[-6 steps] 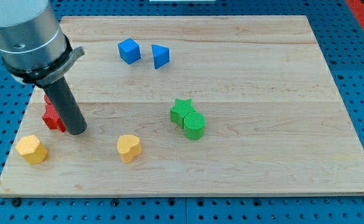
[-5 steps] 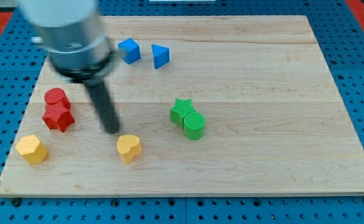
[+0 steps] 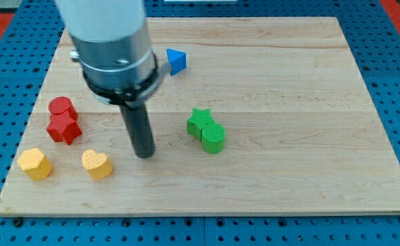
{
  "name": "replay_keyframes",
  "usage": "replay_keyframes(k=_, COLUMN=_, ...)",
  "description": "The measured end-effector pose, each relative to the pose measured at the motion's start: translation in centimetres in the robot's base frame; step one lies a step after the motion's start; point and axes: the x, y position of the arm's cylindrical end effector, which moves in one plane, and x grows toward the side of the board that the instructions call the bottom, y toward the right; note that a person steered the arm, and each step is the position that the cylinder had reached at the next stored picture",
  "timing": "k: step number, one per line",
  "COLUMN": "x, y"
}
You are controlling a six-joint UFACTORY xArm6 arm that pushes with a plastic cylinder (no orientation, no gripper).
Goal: Push the yellow heart closer to the yellow hexagon
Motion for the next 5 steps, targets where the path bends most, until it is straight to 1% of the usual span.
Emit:
replay_keyframes(k=1, x=1.1, y=-3.1)
replay_keyframes(k=2, x=1.1, y=-6.5)
replay_keyframes(k=3, x=1.1, y=-11.3)
replay_keyframes(k=4, x=1.1, y=-10.9)
replay_keyframes(k=5, x=1.1, y=-4.2)
